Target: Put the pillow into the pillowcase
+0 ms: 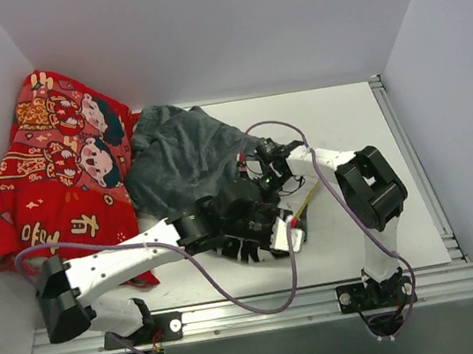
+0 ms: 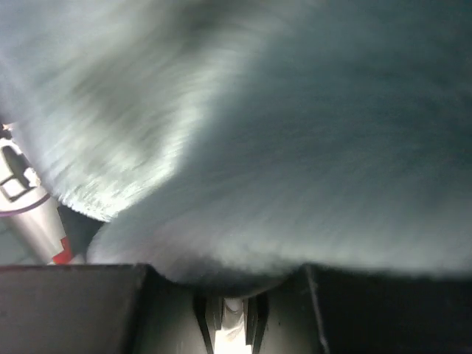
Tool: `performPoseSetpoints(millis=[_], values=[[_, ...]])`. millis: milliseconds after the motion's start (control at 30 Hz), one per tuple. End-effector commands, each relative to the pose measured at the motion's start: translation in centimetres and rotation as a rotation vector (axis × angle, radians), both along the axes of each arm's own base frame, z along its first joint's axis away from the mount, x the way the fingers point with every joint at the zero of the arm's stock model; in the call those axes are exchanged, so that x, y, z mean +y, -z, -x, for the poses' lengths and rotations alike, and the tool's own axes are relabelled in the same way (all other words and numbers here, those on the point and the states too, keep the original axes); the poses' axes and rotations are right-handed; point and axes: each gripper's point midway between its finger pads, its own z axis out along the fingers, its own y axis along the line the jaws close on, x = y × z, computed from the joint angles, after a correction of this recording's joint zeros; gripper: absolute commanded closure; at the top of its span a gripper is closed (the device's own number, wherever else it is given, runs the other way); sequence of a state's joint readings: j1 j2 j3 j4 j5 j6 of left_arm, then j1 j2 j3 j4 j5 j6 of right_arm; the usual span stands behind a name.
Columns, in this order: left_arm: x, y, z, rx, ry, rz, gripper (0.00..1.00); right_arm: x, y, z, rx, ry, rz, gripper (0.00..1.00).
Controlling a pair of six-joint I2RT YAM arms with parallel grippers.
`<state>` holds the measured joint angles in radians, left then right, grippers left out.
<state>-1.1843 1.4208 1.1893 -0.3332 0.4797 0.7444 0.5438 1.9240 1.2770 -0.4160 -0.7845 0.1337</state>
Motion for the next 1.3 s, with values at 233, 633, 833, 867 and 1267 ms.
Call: performPoseSetpoints(millis=[233,633,833,867,1267], values=[[20.7,-2.0,-15.3,0.580,-1.204,0.140,0.44,-6.3,3.6,1.3,0.063,0.246,0.098,1.00],[20.1,15.0,-25.6,0.859,-1.357,-0.289,0.50,-9.2,2.3,3.9,0.039,0.329,0.112,1.00],[9.6,14.7,-30.8,0.819,-1.056,-0.230,0.50,-7.8,1.4,6.0,0.068,0.283,0.026,1.00],[7.4,13.7,-32.2,0.802,-1.004,-0.187,0.49,-7.4,1.1,6.1,0.055,0.271,0.010,1.00],[10.3,-2.6,-35.9,0.667,-0.946,0.201,0.23,-3.4,-9.0,0.7,-0.255,0.118,-0.087,0.23]])
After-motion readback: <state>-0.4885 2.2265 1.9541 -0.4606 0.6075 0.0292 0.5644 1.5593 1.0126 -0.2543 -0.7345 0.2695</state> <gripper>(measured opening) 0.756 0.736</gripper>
